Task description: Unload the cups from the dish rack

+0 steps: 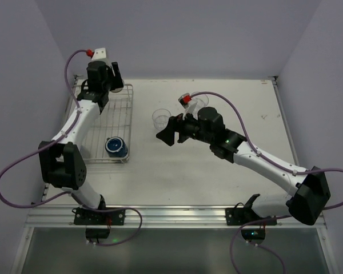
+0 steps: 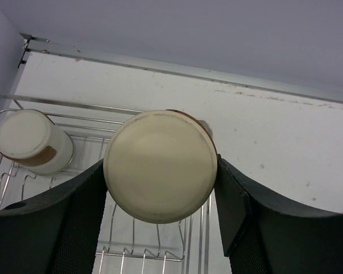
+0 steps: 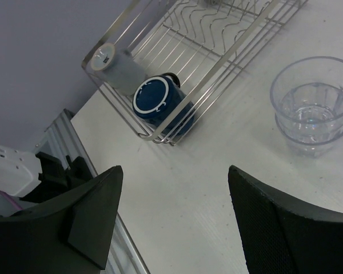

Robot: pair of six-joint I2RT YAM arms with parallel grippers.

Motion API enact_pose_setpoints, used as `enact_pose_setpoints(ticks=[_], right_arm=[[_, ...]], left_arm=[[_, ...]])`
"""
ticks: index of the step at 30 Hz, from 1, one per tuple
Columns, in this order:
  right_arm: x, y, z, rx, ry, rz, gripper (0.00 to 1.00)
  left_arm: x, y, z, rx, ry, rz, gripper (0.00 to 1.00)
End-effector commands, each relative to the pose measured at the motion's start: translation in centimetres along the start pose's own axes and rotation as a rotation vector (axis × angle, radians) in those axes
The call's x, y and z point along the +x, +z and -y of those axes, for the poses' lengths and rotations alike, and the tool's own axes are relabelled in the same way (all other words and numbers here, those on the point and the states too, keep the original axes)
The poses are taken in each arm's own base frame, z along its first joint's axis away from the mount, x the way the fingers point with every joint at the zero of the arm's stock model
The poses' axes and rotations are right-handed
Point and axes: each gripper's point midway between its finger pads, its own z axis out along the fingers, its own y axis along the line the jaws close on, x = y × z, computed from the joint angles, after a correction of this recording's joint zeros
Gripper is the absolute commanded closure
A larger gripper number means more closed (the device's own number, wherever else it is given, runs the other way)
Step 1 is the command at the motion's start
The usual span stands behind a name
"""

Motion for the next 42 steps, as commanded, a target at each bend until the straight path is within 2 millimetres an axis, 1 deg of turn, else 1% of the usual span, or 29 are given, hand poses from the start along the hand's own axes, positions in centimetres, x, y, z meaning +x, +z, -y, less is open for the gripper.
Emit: enact_pose_setpoints(ticks=[1, 2, 3, 4, 5, 6, 7, 8, 9, 10, 11, 13, 14, 16, 17, 19, 20, 23, 25, 28, 31, 35, 36, 37, 38, 39, 40, 41, 42], right_arm=[[-4.0, 0.0, -3.0, -0.113, 0.035, 0.124, 0.23], [-4.5, -0.4, -3.6, -0.133, 0.06, 0.14, 0.23], [-5.1, -0.6, -4.2, -0.161, 0.064, 0.165, 0.22], [-5.5, -0.8, -4.6, -0.181, 0.074, 0.18, 0.22], [-5.2, -1.0, -4.8, -0.2, 0.099, 0.184, 0.21], [-6.2, -1.7, -5.7, -0.24, 0.096, 0.225, 0.2], [-6.3, -2.0, -6.0, -0.255, 0.106, 0.237, 0.19], [-6.5, -2.3, -6.2, -0.265, 0.122, 0.253, 0.18], [-6.6, -2.8, -6.2, -0.276, 0.124, 0.284, 0.13], [-6.8, -3.1, -6.1, -0.27, 0.129, 0.307, 0.12], [-7.0, -3.4, -6.0, -0.267, 0.131, 0.325, 0.11], [-7.3, -3.9, -5.4, -0.243, 0.133, 0.364, 0.09], [-7.2, -4.0, -5.2, -0.237, 0.132, 0.37, 0.09], [-7.9, -4.5, -5.2, -0.242, 0.123, 0.404, 0.1], [-8.0, -4.6, -5.2, -0.243, 0.112, 0.414, 0.1], [-8.7, -4.9, -5.2, -0.248, 0.083, 0.431, 0.11], [-8.6, -5.0, -5.7, -0.275, 0.067, 0.418, 0.11], [-9.6, -5.1, -6.5, -0.316, 0.045, 0.414, 0.11], [-9.8, -4.9, -6.6, -0.322, 0.061, 0.412, 0.12], [-9.9, -4.5, -7.7, -0.378, 0.072, 0.384, 0.13], [-10.0, -4.4, -8.9, -0.454, 0.082, 0.368, 0.23], [-10.6, -4.4, -9.7, -0.5, 0.089, 0.382, 0.45], [-10.7, -4.5, -9.8, -0.506, 0.094, 0.386, 0.59], [-10.7, -4.5, -9.8, -0.506, 0.101, 0.388, 0.65], [-10.7, -4.5, -9.7, -0.508, 0.105, 0.391, 0.7], [-10.6, -4.5, -9.7, -0.507, 0.108, 0.393, 0.83], [-10.7, -4.6, -9.6, -0.502, 0.12, 0.404, 0.9], [-10.3, -4.6, -9.3, -0.498, 0.124, 0.405, 0.97], [-10.3, -4.7, -9.0, -0.486, 0.13, 0.411, 1.0]], left_arm=[[-4.4, -4.3, 1.6, 0.101, -0.117, 0.126, 0.68], [-3.8, -5.1, 2.0, 0.132, -0.161, 0.113, 0.68], [-3.8, -6.2, 3.1, 0.2, -0.185, 0.106, 0.68], [-5.2, -8.4, 3.8, 0.254, -0.212, 0.142, 0.69], [-3.7, -9.6, 5.4, 0.36, -0.254, 0.093, 0.69], [-3.8, -10.9, 6.4, 0.424, -0.278, 0.096, 0.69], [-4.8, -13.5, 7.1, 0.499, -0.296, 0.125, 0.69], [-2.8, -14.4, 7.7, 0.545, -0.357, 0.076, 0.69], [-3.6, -16.5, 9.3, 0.676, -0.369, 0.105, 0.69], [-4.3, -19.1, 9.8, 0.749, -0.381, 0.139, 0.69], [-2.6, -19.9, 10.1, 0.786, -0.438, 0.093, 0.69], [-3.7, -23.8, 10.9, 0.918, -0.449, 0.161, 0.69], [-2.2, -24.4, 11.1, 0.95, -0.499, 0.114, 0.69], [-3.0, -27.1, 11.4, 1.042, -0.516, 0.182, 0.69], [-1.6, -27.4, 11.6, 1.069, -0.56, 0.132, 0.69], [-1.8, -29.1, 11.8, 1.127, -0.564, 0.164, 0.69], [-1.2, -29.2, 11.8, 1.134, -0.584, 0.146, 0.69], [-0.9, -30.6, 12.3, 1.195, -0.586, 0.142, 0.69], [-0.7, -31.1, 12.8, 1.223, -0.585, 0.125, 0.69], [-0.2, -31.8, 13.4, 1.266, -0.596, 0.114, 0.69], [0.7, -32.1, 14.2, 1.289, -0.602, 0.084, 0.69], [1.5, -32.3, 14.9, 1.305, -0.605, 0.066, 0.65], [1.6, -32.3, 14.9, 1.306, -0.606, 0.064, 0.64], [1.8, -32.3, 15.0, 1.306, -0.606, 0.061, 0.61], [1.8, -32.2, 15.0, 1.301, -0.615, 0.06, 0.52], [1.8, -32.3, 14.9, 1.302, -0.615, 0.064, 0.47], [1.8, -32.3, 14.9, 1.301, -0.615, 0.067, 0.43], [1.8, -32.3, 14.9, 1.302, -0.61, 0.071, 0.34], [1.6, -32.6, 14.8, 1.304, -0.606, 0.079, 0.29]])
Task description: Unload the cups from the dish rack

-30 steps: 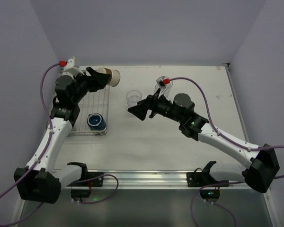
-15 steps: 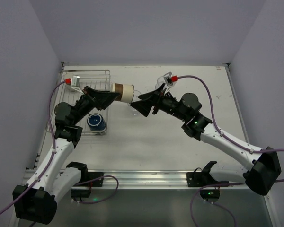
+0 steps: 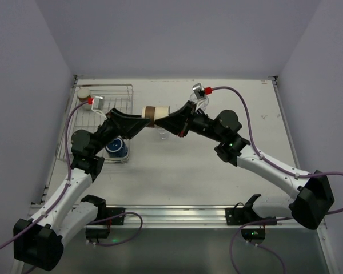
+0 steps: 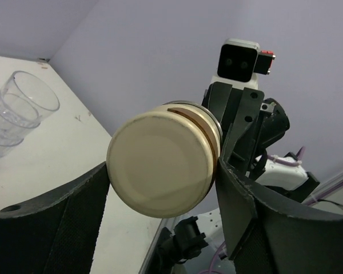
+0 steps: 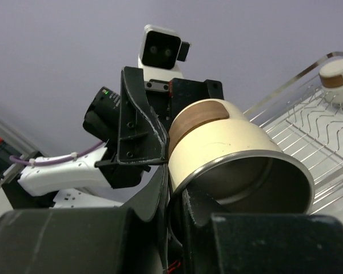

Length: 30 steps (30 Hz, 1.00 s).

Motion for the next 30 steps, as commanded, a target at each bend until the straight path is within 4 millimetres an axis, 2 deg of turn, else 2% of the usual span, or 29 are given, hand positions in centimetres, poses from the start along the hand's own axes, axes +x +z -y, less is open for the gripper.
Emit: enact_pose_setpoints(ticks=[1, 2, 4, 5, 7, 8, 9, 10, 11, 13, 14, 15, 17, 18, 21, 27, 30], right_arm=[[-2.3, -0.5, -1.2, -0.024, -0.042, 0.103, 1.0], [-2.0, -0.7, -0.7, -0.001, -0.034, 0.105, 1.0], [-1.8, -1.3, -0.7, 0.023, -0.058, 0.089, 1.0], [-0.8, -1.7, 0.5, 0.094, -0.042, 0.039, 1.0], [0.0, -2.6, 1.8, 0.174, -0.08, -0.013, 1.0], [1.2, -3.9, 2.7, 0.253, -0.066, -0.075, 1.0], [1.4, -4.7, 3.6, 0.32, -0.075, -0.091, 1.0], [1.4, -5.3, 4.1, 0.361, -0.118, -0.114, 1.0], [3.4, -7.4, 5.6, 0.469, -0.095, -0.213, 1.0], [4.0, -9.6, 7.7, 0.615, -0.146, -0.284, 1.0], [5.9, -11.8, 9.0, 0.705, -0.129, -0.383, 1.0], [6.7, -13.0, 10.3, 0.781, -0.135, -0.426, 1.0], [8.4, -14.9, 11.6, 0.855, -0.135, -0.513, 1.0], [9.2, -15.4, 12.7, 0.897, -0.133, -0.544, 1.0], [10.2, -15.8, 14.4, 0.95, -0.145, -0.602, 1.0], [12.6, -14.6, 18.9, 1.038, -0.161, -0.769, 1.0], [13.2, -14.4, 21.2, 1.094, -0.196, -0.841, 1.0]], left_arm=[[-0.2, -0.2, 1.7, 0.058, 0.072, 0.01, 0.23], [-0.1, -0.1, 1.2, 0.033, 0.074, -0.001, 0.14], [-0.8, 0.0, 1.6, 0.003, 0.119, 0.006, 0.07], [-0.7, -0.1, 0.0, -0.075, 0.152, -0.01, 0.04], [-2.0, -0.1, 0.4, -0.136, 0.231, -0.002, 0.01], [-2.1, -0.7, -1.6, -0.243, 0.287, -0.015, 0.0], [-2.5, -1.0, -1.9, -0.279, 0.324, -0.014, 0.0], [-3.8, -1.3, -2.4, -0.342, 0.405, 0.015, 0.0], [-3.3, -2.5, -4.0, -0.438, 0.4, -0.021, 0.0], [-3.9, -3.7, -5.1, -0.527, 0.488, -0.027, 0.0], [-3.9, -4.8, -6.6, -0.616, 0.497, -0.034, 0.0], [-4.1, -5.4, -7.0, -0.65, 0.518, -0.033, 0.0], [-4.0, -7.0, -8.6, -0.745, 0.554, -0.056, 0.0], [-4.1, -7.4, -8.7, -0.762, 0.566, -0.056, 0.0], [-4.1, -8.5, -9.2, -0.805, 0.601, -0.074, 0.0], [-4.9, -10.7, -10.1, -0.912, 0.662, -0.046, 0.0], [-4.2, -11.6, -11.5, -0.946, 0.663, -0.048, 0.0]])
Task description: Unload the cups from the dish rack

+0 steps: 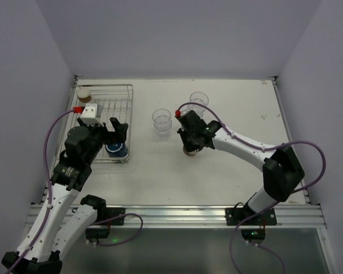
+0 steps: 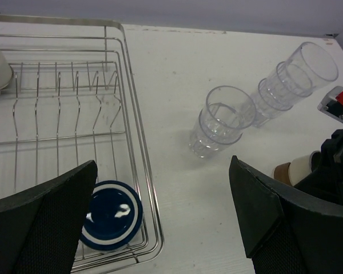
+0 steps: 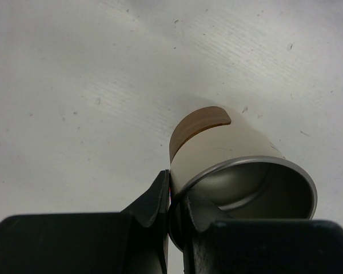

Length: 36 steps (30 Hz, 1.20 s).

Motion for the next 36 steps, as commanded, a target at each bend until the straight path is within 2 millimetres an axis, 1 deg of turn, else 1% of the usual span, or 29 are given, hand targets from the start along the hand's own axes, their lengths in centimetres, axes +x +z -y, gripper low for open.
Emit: enact_pose_setpoints(ticks=[1, 2, 3, 4, 5, 7, 8, 12, 14, 15, 17, 18, 19, 20, 21, 22, 24, 25, 26, 27, 28, 29, 30, 31, 32, 33, 34, 35, 36], right_arm=[[-2.3, 0.8, 1.1, 0.093, -0.068, -0.005, 1.0], [-2.1, 1.3, 1.3, 0.111, -0.077, -0.025, 1.0], [-2.2, 1.7, 1.6, 0.13, -0.086, -0.029, 1.0], [-2.8, 2.0, 1.4, 0.135, -0.088, -0.023, 1.0], [-2.2, 3.0, 1.8, 0.157, -0.095, -0.061, 1.0], [-2.5, 3.7, 1.9, 0.171, -0.097, -0.069, 1.0], [-1.9, 4.5, 2.0, 0.181, -0.1, -0.096, 1.0], [-1.8, 5.3, 1.8, 0.182, -0.11, -0.115, 0.96], [-1.8, 5.4, 1.7, 0.178, -0.11, -0.111, 0.91], [-2.1, 5.2, 1.6, 0.174, -0.11, -0.103, 0.8], [-2.6, 4.8, 1.4, 0.16, -0.106, -0.079, 0.71], [-3.1, 4.1, 1.2, 0.152, -0.099, -0.059, 0.66], [-3.3, 3.8, 0.9, 0.135, -0.098, -0.048, 0.63], [-3.7, 3.2, 0.6, 0.12, -0.09, -0.031, 0.6], [-3.7, 2.8, 0.3, 0.102, -0.088, -0.02, 0.55], [-4.8, 1.4, -0.2, 0.071, -0.077, 0.036, 0.46], [-5.0, 0.1, -0.9, 0.027, -0.067, 0.071, 0.38], [-6.0, -1.7, -1.3, -0.002, -0.059, 0.133, 0.33], [-6.2, -2.6, -1.6, -0.024, -0.055, 0.159, 0.31], [-5.7, -3.1, -1.7, -0.038, -0.047, 0.166, 0.3], [-6.9, -5.4, -2.1, -0.081, -0.035, 0.253, 0.29], [-6.9, -6.4, -2.8, -0.125, -0.021, 0.279, 0.29], [-5.8, -6.6, -2.8, -0.148, -0.015, 0.286, 0.29], [-7.2, -9.3, -3.4, -0.21, -0.004, 0.401, 0.29], [-7.2, -10.1, -3.7, -0.242, 0.011, 0.439, 0.28], [-5.9, -10.0, -4.2, -0.295, 0.008, 0.433, 0.28], [-6.3, -10.8, -4.7, -0.332, 0.009, 0.486, 0.28], [-6.4, -12.5, -4.8, -0.364, 0.019, 0.537, 0.28], [-5.4, -12.1, -4.6, -0.372, 0.023, 0.536, 0.28]], left_arm=[[1.5, 0.0, -2.0, -0.084, 0.057, -0.018, 0.0], [1.9, 0.2, -2.1, -0.087, 0.059, -0.031, 0.0], [1.8, 0.2, -2.2, -0.091, 0.06, -0.033, 0.0], [1.9, 0.2, -2.2, -0.091, 0.064, -0.036, 0.0], [2.0, 0.3, -2.2, -0.092, 0.064, -0.041, 0.0], [2.0, 0.3, -2.3, -0.097, 0.066, -0.041, 0.0], [1.9, 0.3, -2.4, -0.101, 0.066, -0.039, 0.0], [2.0, 0.3, -2.7, -0.12, 0.067, -0.044, 0.0], [2.2, 0.5, -3.0, -0.136, 0.068, -0.051, 0.0], [2.1, 0.5, -3.1, -0.144, 0.067, -0.05, 0.0], [1.8, 0.7, -3.4, -0.166, 0.065, -0.051, 0.0], [1.7, 0.8, -3.5, -0.172, 0.063, -0.051, 0.0], [1.7, 1.1, -3.7, -0.189, 0.061, -0.059, 0.0], [1.1, 1.2, -3.6, -0.192, 0.056, -0.048, 0.0], [0.9, 1.3, -3.6, -0.196, 0.046, -0.048, 0.0], [0.5, 1.4, -3.6, -0.2, 0.038, -0.044, 0.0], [-0.5, 1.8, -3.3, -0.203, 0.019, -0.039, 0.0], [-0.5, 2.3, -3.4, -0.214, 0.016, -0.044, 0.0], [-1.6, 2.4, -3.2, -0.217, 0.006, -0.026, 0.0], [-1.9, 2.7, -3.2, -0.227, -0.001, -0.024, 0.0], [-2.1, 3.5, -3.8, -0.262, -0.002, -0.024, 0.0], [-3.1, 3.8, -4.0, -0.284, -0.007, -0.001, 0.0], [-3.4, 4.3, -4.5, -0.315, -0.013, 0.004, 0.0], [-3.2, 5.4, -5.4, -0.359, -0.01, -0.013, 0.0], [-4.2, 5.9, -5.6, -0.371, -0.015, 0.004, 0.0], [-4.8, 6.4, -6.9, -0.407, -0.033, 0.019, 0.0], [-4.4, 7.4, -8.0, -0.435, -0.04, -0.002, 0.0], [-5.5, 7.8, -8.9, -0.452, -0.055, 0.02, 0.0], [-6.2, 8.1, -10.9, -0.486, -0.088, 0.039, 0.0]])
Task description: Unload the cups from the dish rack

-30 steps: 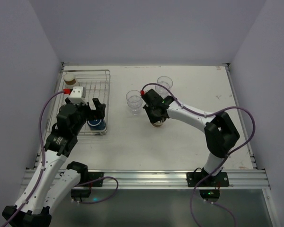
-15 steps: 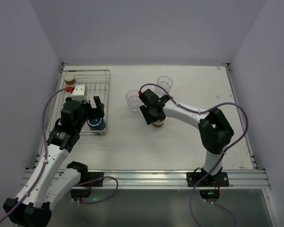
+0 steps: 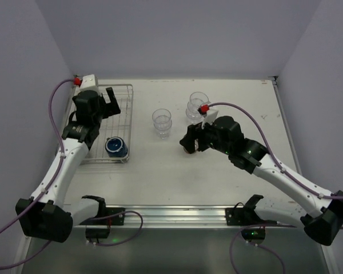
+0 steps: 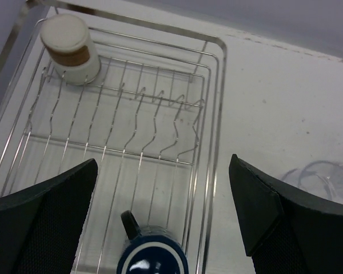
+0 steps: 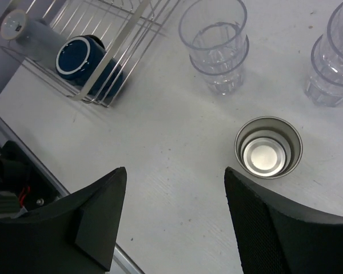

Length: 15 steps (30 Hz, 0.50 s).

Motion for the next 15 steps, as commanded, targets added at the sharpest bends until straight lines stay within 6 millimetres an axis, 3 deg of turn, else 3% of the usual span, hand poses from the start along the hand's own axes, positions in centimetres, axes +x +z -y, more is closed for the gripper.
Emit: enact_pose_setpoints(ticks=[1, 3, 4, 6, 9, 15], right_arm=[[-0.6, -0.4, -2.1, -0.133, 0.038, 0.109, 0.28], [-0.8, -1.3, -2.3, -0.151, 0.035, 0.148, 0.28], [-1.0, -1.5, -2.3, -0.156, 0.035, 0.158, 0.28], [-1.1, -1.8, -2.5, -0.172, 0.036, 0.173, 0.28], [-0.7, -1.6, -3.1, -0.208, 0.037, 0.164, 0.28], [-0.3, -1.4, -3.2, -0.22, 0.038, 0.158, 0.29]], left_arm=[[-4.8, 3.1, -3.8, -0.119, -0.116, 0.098, 0.0], [-5.4, 4.7, -6.1, -0.193, -0.136, 0.097, 0.0], [-4.6, 6.3, -6.4, -0.217, -0.129, 0.069, 0.0], [-5.9, 7.7, -7.8, -0.238, -0.127, 0.101, 0.01], [-5.8, 10.3, -9.2, -0.284, -0.113, 0.094, 0.01], [-3.7, 15.6, -12.8, -0.325, -0.104, 0.01, 0.04]])
